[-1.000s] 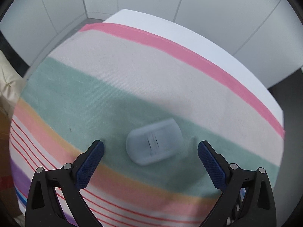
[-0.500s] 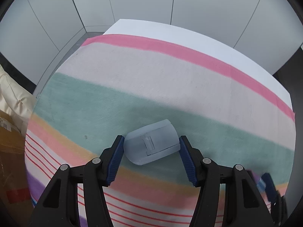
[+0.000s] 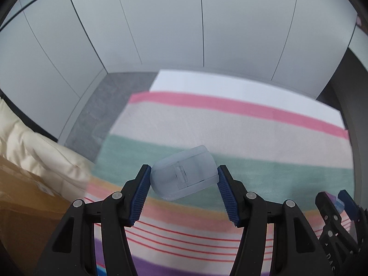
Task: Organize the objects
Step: 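Carry the white case with left tool while right tool carries bottle to box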
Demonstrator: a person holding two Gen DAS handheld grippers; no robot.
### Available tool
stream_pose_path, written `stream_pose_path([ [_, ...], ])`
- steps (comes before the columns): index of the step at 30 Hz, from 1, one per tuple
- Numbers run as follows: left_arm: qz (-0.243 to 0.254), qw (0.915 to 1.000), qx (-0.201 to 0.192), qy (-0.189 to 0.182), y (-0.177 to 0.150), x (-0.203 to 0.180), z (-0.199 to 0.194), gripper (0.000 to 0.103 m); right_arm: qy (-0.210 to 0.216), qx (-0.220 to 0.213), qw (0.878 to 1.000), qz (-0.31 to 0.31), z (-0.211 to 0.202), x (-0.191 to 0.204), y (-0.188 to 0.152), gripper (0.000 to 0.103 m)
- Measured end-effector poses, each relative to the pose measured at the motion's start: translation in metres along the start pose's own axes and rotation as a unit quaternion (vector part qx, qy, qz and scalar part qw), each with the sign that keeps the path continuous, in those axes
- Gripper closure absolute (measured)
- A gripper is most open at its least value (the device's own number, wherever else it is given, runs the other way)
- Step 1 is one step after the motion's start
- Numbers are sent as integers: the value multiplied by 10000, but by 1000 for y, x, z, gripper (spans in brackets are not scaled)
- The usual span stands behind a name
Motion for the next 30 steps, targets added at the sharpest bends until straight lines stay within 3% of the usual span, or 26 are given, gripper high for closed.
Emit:
stream_pose_path([
  [10,91,9990,-371,-247,31,30,-76,44,81,-436,9987,-265,-90,32,40,44],
  [18,48,9980,-539,-325,23,54,-128,44,39,-662,9972,-351,-157,43,48,44],
  [25,167,9973,-694,-195,-7,72,-172,44,85,-649,9968,-465,-194,48,23,44],
  [30,255,9974,-570,-355,-40,81,-192,44,134,-518,9969,-569,-208,49,-14,44],
])
Point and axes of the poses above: each gripper's, at about its wrist camera, not at the fingertips, and z roughly the way its jaws point, x to its left, y to its top, the point moved 8 cm from there along z, roughly the way its jaws point
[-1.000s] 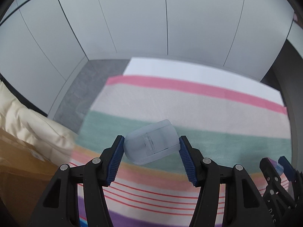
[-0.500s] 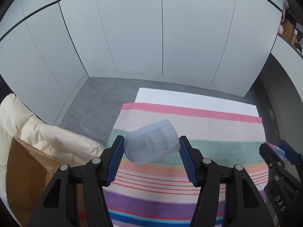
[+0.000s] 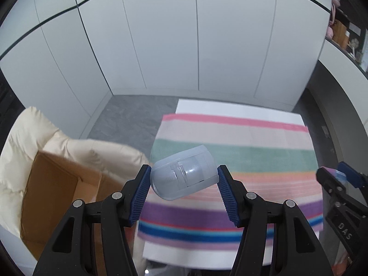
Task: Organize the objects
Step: 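Carry the white case with left tool while right tool carries bottle to box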
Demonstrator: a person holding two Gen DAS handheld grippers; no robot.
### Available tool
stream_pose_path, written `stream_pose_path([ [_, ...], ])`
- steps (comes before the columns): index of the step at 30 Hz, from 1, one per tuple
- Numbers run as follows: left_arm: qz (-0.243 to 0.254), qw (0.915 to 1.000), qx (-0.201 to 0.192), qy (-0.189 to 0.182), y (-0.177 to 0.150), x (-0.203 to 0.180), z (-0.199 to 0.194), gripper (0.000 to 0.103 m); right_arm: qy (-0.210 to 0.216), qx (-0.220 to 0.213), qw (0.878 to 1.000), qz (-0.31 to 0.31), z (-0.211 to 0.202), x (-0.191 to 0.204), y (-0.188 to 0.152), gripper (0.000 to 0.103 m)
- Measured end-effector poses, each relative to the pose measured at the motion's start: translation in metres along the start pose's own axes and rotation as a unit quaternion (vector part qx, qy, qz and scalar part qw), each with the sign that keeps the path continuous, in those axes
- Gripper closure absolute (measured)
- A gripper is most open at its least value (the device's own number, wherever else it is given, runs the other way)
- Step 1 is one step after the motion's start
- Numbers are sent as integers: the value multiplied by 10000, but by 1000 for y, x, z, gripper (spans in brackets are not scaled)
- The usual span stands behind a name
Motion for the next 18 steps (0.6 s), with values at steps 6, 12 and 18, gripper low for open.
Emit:
stream_pose_path([
  [6,103,9998,105,-133,-43,9,-28,44,76,110,9999,-78,-21,5,-48,44],
  [12,99,9996,186,-207,-78,26,-46,44,100,219,9996,-160,-37,13,-84,44],
  [18,-129,9996,187,-168,-90,52,-52,44,155,201,9994,-235,-46,26,-90,44],
])
Point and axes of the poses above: each gripper's, at about its wrist camera, not at the fingertips, and z roughly the way its jaws point, x to its left, y to its top, the point moved 8 cm from there along z, roughly the way its jaws point
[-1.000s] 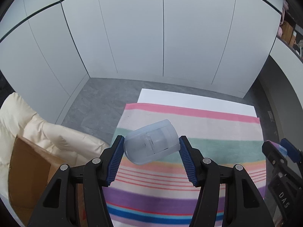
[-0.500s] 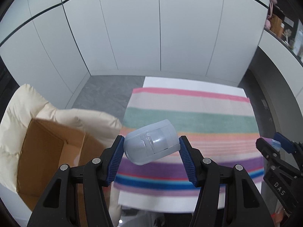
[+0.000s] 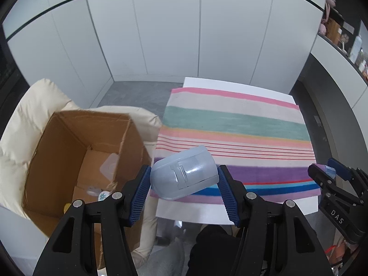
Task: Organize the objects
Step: 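Carry the white case with left tool while right tool carries bottle to box, then open both tools to drop the white case and bottle into the box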
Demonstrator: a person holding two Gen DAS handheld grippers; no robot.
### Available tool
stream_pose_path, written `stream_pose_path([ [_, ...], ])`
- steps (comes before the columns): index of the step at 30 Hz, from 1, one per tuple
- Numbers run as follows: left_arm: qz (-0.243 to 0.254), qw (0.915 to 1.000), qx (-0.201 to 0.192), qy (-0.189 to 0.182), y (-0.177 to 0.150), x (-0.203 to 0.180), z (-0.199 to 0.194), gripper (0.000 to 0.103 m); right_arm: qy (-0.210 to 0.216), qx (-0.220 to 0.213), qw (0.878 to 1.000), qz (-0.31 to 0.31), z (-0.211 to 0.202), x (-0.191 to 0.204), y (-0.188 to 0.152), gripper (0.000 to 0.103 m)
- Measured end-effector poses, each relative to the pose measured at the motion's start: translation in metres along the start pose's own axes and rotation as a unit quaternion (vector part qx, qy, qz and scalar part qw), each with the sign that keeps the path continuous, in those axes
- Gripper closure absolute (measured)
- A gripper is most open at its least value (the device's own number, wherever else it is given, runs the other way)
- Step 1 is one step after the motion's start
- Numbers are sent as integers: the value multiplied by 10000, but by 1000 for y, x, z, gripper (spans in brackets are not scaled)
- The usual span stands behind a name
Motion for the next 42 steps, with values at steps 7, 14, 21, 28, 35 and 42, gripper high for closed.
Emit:
stream_pose_path([
  [7,-475,9986,-20,245,-4,57,-1,44,204,-95,9993,-297,-5,46,15,43],
  [14,-1058,9924,73,624,-18,135,4,44,597,-116,9949,-803,2,128,21,44],
  [21,-1513,9830,97,1039,-38,206,1,44,1051,-54,9834,-1478,7,227,15,44],
  [28,-1981,9709,219,1332,-63,272,1,44,1498,-7,9690,-1963,8,317,6,44],
  [35,-2097,9677,307,1368,-77,290,1,43,1709,74,9572,-2333,10,374,-6,43],
  [42,-2196,9674,468,1171,-77,291,3,0,1575,31,9588,-2366,13,383,-6,0],
])
Point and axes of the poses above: each gripper's, at about its wrist camera, not at the fingertips, and z roughly the way its jaws point, x to its left, y to its top, the point moved 8 cm from there along z, roughly the way its jaws point
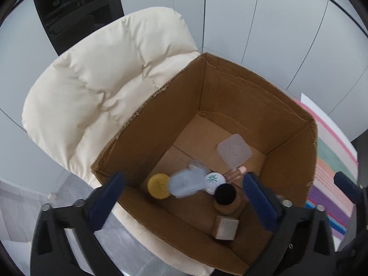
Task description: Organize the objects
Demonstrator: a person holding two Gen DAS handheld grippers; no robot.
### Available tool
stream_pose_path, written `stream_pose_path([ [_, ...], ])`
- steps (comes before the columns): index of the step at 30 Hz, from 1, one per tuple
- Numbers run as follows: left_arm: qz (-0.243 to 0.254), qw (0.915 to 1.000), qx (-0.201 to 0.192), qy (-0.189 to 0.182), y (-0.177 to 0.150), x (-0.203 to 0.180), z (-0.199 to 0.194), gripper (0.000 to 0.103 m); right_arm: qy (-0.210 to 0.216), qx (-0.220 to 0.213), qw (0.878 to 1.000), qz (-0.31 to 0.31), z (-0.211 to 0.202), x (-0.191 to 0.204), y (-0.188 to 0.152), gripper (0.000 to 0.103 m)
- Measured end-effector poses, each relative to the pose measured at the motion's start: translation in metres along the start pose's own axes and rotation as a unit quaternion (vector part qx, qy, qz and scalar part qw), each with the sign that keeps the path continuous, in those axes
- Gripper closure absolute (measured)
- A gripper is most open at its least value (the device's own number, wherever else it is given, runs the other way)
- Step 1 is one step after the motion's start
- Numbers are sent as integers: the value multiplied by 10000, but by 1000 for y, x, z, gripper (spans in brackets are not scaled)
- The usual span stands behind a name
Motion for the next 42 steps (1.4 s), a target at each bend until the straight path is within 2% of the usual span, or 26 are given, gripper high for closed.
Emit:
stream_pose_path([
  [2,13,9999,40,-107,0,-3,0,0,-54,18,10000,60,-2,-4,-1,0],
  [10,283,9995,5,-140,-1,-14,-16,0,10,66,9974,721,-22,-35,-7,0],
  [16,853,9959,58,-284,0,-31,-52,0,-10,234,9896,1423,-54,-66,-22,0],
  [19,1370,9900,272,-194,-13,-47,-82,0,-115,426,9824,1813,-87,-84,-38,0],
  [22,1841,9828,123,-95,-23,-64,-122,0,-227,409,9772,2072,-129,-99,-53,0],
  [28,2156,9757,13,-379,-43,-89,-189,0,-905,368,9675,2334,-209,-118,-80,0],
  [30,2303,9719,62,-483,-51,-97,-203,0,-1107,482,9640,2371,-227,-123,-92,0],
  [32,2496,9663,64,-632,-60,-106,-218,0,-1252,414,9581,2542,-244,-127,-103,0],
  [38,2946,9528,-290,-679,-78,-130,-252,0,-1342,85,9400,3135,-287,-134,-123,0],
  [42,3026,9499,-393,-674,-84,-139,-261,0,-1690,-24,9337,3155,-306,-136,-129,0],
])
Point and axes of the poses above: each gripper's, at about its wrist camera, not at the fingertips, and z roughly the way its jaws point, x to its left, y to its top, the point moved 8 cm from there along z, roughly the way its jaws point
